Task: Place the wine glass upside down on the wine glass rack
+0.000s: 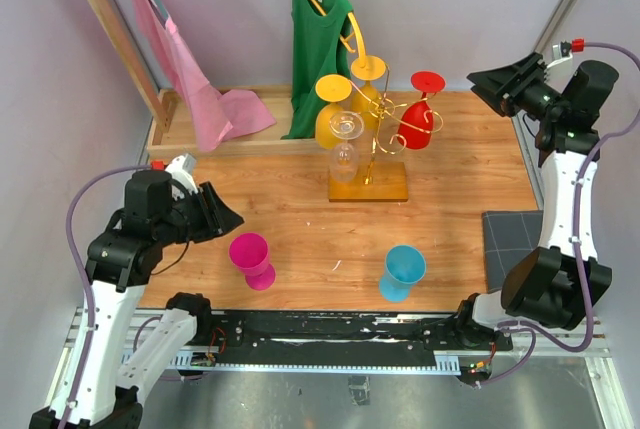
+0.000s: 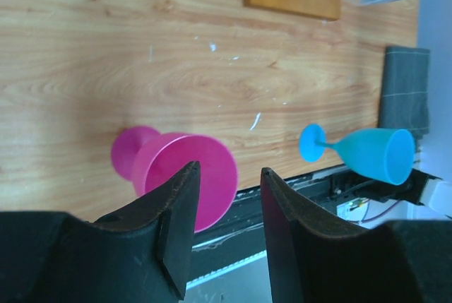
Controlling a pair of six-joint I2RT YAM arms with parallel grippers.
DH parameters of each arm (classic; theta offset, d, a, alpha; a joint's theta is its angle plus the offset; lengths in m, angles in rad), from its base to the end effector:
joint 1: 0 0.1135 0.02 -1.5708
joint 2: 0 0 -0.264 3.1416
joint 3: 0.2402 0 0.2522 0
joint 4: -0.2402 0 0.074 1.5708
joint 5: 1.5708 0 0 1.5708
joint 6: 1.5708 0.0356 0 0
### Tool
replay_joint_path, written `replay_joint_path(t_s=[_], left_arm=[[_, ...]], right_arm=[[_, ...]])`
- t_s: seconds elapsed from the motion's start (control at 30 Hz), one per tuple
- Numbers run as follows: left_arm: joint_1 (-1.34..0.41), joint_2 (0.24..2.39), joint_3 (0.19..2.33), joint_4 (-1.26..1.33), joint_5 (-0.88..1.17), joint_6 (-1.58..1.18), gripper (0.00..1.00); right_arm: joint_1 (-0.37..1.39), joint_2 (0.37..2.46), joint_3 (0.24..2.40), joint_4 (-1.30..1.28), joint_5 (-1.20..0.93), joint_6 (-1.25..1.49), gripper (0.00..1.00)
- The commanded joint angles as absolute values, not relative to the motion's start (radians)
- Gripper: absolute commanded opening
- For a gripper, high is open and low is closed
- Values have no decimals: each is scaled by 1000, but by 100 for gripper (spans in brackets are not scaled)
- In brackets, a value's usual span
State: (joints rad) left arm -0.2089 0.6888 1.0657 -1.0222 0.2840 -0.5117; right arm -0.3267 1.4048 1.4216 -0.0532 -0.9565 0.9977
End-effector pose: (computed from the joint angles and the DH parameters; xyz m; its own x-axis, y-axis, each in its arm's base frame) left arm 0.1039 -0.0322 0.3622 -0.7177 -0.3283 -0.6141 0.0764 0.8394 -0.5381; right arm 0.3074 -0.0735 0.4345 -0.5131 0.6852 -0.5169 -0.2901 0.4283 0.8558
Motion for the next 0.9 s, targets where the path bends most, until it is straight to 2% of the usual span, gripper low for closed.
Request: replay_joint_path(t_s=[0.0, 0.23, 0.87], left_arm=[[-222, 687, 1070, -1141, 213, -479, 44], [-257, 725, 1060, -1211, 75, -462, 44], [-312, 851, 1013, -1204, 3, -434, 44]], right_arm=[[-308, 1369, 1392, 9, -954, 1023, 49], [-309, 1362, 1358, 35, -967, 1031, 49], [-310, 1383, 1292, 162, -991, 1097, 49]])
